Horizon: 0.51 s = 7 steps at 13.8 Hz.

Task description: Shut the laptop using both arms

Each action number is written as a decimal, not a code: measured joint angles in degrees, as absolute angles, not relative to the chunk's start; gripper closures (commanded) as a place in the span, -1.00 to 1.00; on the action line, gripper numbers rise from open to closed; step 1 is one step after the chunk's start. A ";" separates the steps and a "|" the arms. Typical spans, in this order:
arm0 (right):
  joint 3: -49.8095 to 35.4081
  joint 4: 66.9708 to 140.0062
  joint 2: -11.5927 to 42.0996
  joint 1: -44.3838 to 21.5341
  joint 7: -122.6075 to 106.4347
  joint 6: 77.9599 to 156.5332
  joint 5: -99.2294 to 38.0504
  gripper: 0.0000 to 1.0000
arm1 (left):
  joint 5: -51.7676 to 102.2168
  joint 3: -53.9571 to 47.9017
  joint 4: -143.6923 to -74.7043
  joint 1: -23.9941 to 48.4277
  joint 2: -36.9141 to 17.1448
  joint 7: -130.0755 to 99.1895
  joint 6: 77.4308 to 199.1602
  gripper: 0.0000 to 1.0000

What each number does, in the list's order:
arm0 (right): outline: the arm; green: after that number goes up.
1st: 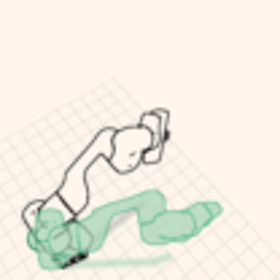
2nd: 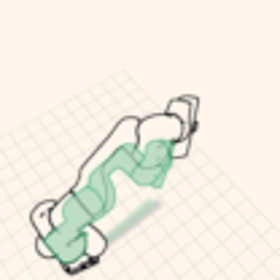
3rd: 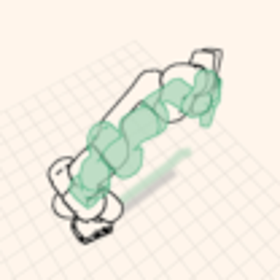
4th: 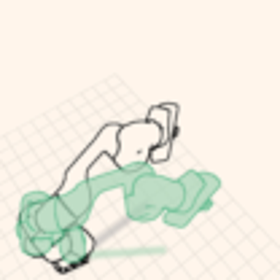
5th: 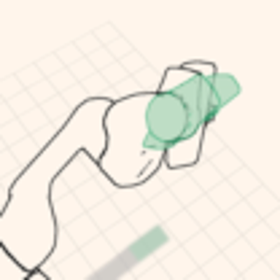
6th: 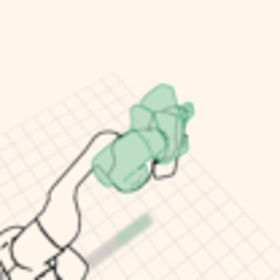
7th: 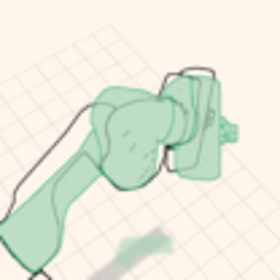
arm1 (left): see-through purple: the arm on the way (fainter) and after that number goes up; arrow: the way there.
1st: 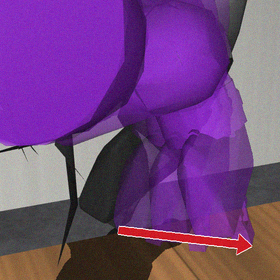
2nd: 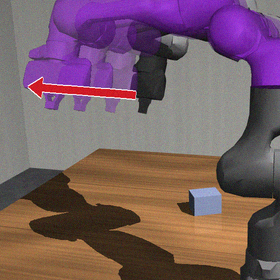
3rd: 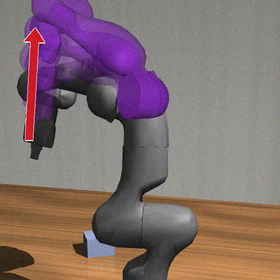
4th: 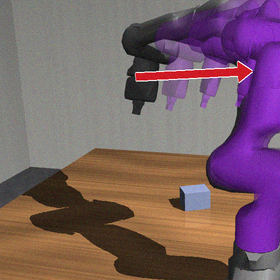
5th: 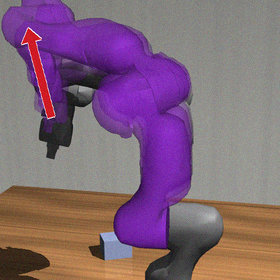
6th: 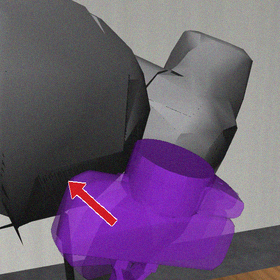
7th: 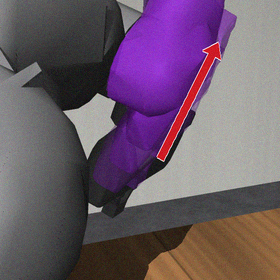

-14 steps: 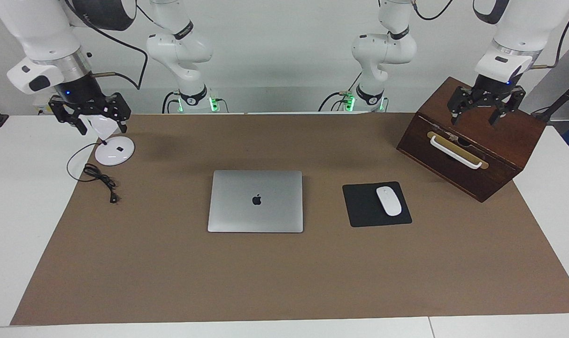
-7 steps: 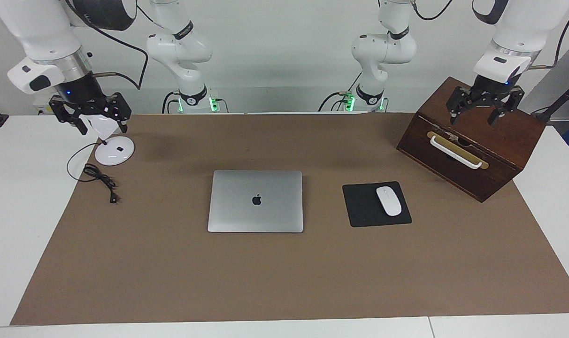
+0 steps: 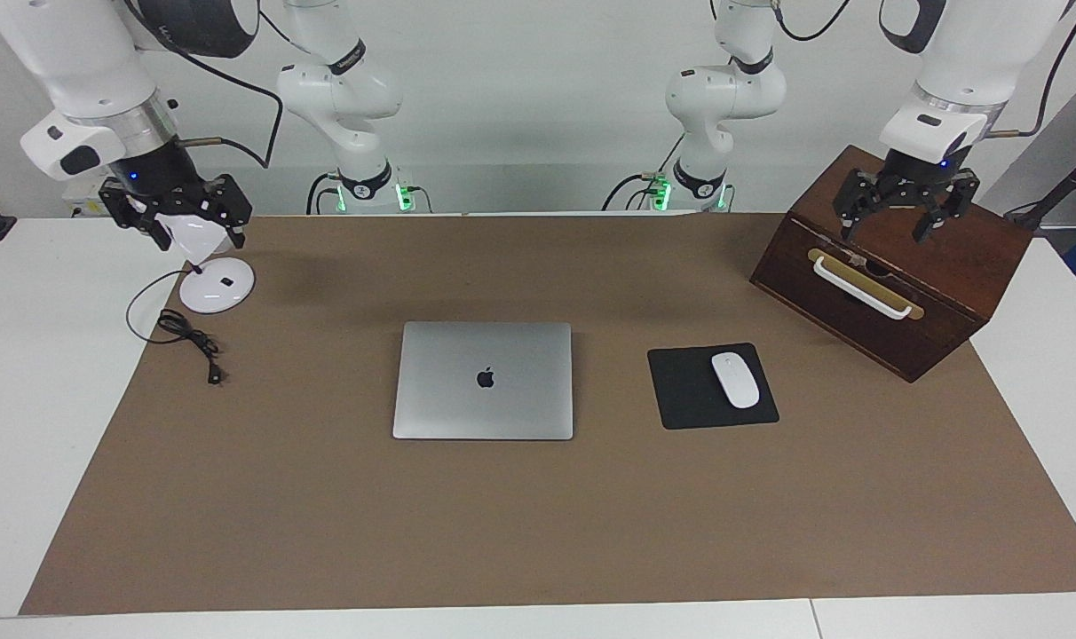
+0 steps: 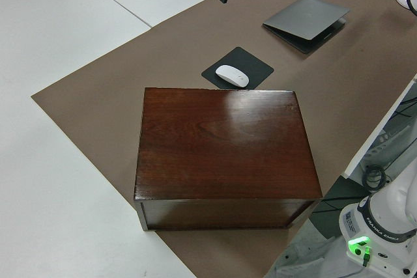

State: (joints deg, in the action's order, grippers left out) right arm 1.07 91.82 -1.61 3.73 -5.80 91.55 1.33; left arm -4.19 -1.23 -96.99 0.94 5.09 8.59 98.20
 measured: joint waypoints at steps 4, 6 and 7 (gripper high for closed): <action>1.07 91.82 -1.67 3.61 -5.18 91.11 1.33 -1.00 | -0.97 -1.23 -97.96 0.89 5.02 8.46 99.40 -1.00; 1.07 91.82 -1.74 3.59 -4.99 91.04 1.33 -1.00 | -0.56 -1.23 -97.96 0.82 5.02 8.39 99.40 -1.00; 1.07 91.82 -1.75 3.59 -4.66 91.04 1.33 -1.00 | -0.53 -1.23 -97.97 0.74 5.02 8.38 99.40 -1.00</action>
